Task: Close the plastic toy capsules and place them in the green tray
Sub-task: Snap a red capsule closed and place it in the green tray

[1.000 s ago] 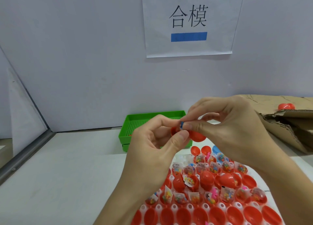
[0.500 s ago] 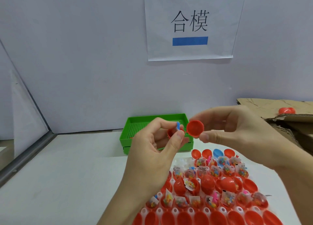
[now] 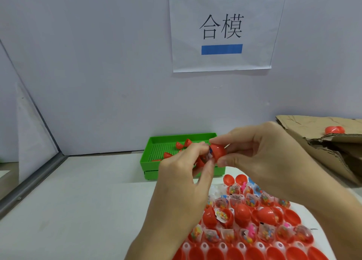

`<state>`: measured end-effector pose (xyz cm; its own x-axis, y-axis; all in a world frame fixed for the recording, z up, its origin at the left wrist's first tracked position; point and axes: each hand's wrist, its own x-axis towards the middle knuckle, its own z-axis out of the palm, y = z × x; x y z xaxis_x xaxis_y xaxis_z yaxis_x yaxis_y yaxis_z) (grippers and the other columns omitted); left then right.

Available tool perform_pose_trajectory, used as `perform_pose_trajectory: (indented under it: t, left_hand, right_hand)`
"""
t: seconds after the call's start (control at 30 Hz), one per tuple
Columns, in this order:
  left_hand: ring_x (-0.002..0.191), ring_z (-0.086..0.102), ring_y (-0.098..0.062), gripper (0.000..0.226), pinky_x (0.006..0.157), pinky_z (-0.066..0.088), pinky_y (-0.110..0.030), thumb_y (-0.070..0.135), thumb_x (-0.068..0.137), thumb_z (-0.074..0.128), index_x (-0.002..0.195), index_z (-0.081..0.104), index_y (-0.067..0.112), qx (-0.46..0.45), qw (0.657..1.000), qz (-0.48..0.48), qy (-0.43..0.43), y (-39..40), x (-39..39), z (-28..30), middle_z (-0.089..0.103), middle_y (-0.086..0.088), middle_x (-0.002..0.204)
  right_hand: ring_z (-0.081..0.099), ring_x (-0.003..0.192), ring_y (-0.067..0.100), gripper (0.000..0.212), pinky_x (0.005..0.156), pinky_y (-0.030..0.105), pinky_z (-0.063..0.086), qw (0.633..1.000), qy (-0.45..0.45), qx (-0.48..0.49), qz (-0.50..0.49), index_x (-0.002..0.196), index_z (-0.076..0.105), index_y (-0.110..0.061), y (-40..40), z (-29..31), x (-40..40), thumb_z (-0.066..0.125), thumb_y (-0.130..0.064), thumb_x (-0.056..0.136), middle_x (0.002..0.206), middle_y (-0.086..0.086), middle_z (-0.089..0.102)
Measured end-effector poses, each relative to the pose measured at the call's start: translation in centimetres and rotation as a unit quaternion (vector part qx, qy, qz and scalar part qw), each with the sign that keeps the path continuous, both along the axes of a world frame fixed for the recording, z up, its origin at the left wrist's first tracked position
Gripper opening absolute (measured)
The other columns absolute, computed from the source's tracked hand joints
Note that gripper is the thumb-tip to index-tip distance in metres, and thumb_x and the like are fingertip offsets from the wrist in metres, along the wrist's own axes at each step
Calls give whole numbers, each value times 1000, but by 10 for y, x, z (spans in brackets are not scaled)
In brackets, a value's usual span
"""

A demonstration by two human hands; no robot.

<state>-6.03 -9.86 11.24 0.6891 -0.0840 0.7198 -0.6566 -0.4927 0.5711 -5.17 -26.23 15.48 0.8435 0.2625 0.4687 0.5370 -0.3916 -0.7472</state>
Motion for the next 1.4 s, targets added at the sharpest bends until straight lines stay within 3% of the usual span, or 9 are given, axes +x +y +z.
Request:
perform_pose_trajectory:
  t: [0.27,0.37,0.5,0.57,0.63,0.73,1.03,1.17,1.4]
  left_hand:
    - [120,56,5,39,97,51,-24,20,89,62,127,64,14,13,999,18,-43,-1,-2,1,64,12,124]
    - [121,53,5,44,98,49,-21,18,91,58,134,58,13,42,998,21,-41,-1,-3,3,63,12,124]
    - [117,56,7,55,94,52,-19,18,92,61,145,45,20,5,1000,7,-1,-1,-5,4,58,23,120]
    - [114,58,11,54,92,52,-16,11,90,68,140,52,22,-13,1000,-4,15,2,-4,5,59,28,116]
    - [104,64,9,47,85,53,-11,7,85,73,129,64,20,-32,999,-16,28,6,-2,5,69,21,108]
    - [97,70,-2,42,84,56,-17,1,79,77,118,72,16,-86,992,-61,71,11,1,6,76,10,100]
    - [89,73,-8,38,79,55,-16,5,70,79,105,72,20,-201,965,-138,98,12,0,12,77,8,95]
    - [85,74,-8,29,76,55,-14,16,66,76,94,72,22,-210,961,-152,92,12,-1,14,77,8,89]
    - [93,74,-11,34,83,55,-18,17,70,74,104,73,22,-213,958,-166,94,13,-2,14,77,7,97]
  right_hand:
    - [72,74,-3,44,73,8,53,999,-38,21,-17,86,75,-38,4,-2,2,80,4,75,75,-20,75]
    - [73,74,-3,43,73,9,54,998,-47,29,-13,87,75,-36,4,-2,2,81,4,74,76,-19,76]
    - [72,74,-2,35,74,12,55,999,-45,23,-9,92,78,-28,3,-3,4,82,2,74,77,-17,76]
    - [73,75,-1,33,75,13,55,999,-37,29,-10,94,79,-25,3,-3,5,82,1,73,77,-16,76]
    - [73,75,-1,33,75,13,55,999,-38,34,-8,94,79,-24,2,-3,5,82,2,73,77,-15,76]
    - [74,76,2,36,76,17,57,998,-40,48,-3,93,78,-26,2,-3,4,81,4,74,78,-13,77]
    - [76,77,12,42,76,19,58,992,-21,109,59,96,75,-27,4,-2,1,79,7,72,81,-1,78]
    - [76,75,12,30,74,18,58,989,-19,133,61,91,75,-22,4,-2,0,80,-14,62,80,-2,78]
    - [76,77,13,24,75,20,59,987,-27,144,68,87,77,-23,5,-3,2,78,-17,64,79,-4,78]
